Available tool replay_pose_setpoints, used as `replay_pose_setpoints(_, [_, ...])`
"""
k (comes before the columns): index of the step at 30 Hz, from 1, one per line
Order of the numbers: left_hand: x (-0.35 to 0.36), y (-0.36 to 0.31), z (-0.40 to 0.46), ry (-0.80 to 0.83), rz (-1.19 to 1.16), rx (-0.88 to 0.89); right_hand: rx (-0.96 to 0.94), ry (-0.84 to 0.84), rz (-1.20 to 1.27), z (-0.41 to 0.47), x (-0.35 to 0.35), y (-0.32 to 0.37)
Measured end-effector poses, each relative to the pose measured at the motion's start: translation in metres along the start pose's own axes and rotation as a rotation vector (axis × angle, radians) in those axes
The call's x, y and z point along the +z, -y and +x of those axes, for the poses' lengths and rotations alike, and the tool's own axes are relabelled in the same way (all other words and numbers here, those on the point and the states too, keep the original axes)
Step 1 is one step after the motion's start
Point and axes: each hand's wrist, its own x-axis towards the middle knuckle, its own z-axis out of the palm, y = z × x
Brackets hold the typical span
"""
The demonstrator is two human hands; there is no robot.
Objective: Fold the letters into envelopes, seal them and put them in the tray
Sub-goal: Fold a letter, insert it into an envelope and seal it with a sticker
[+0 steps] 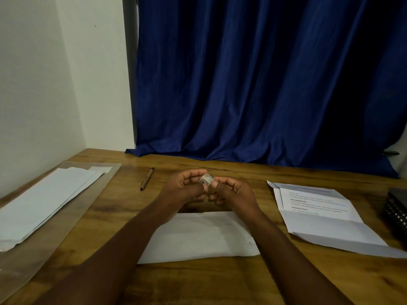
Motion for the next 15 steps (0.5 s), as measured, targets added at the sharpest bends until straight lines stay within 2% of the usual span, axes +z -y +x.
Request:
replay_pose_setpoints(3, [-0.0013, -0.0021, 0.0003, 0.013, -0.111, -0.060, -0.053, -0.049, -0.036, -0.0009, 0.0016, 0.0010])
replay_pose_setpoints(6, [-0.0015, -0.0023, 0.0000, 0.053, -0.095, -0.100, -0.145, -0.103, -0.189, -0.0030, 0.0014, 0.0025])
replay_pose_setpoints(15, [-0.0013, -0.0004, -0.0005, 0.036, -0.083, -0.151, -0.301, -0.062, -0.394, -0.0067, -0.0021, 0.0050])
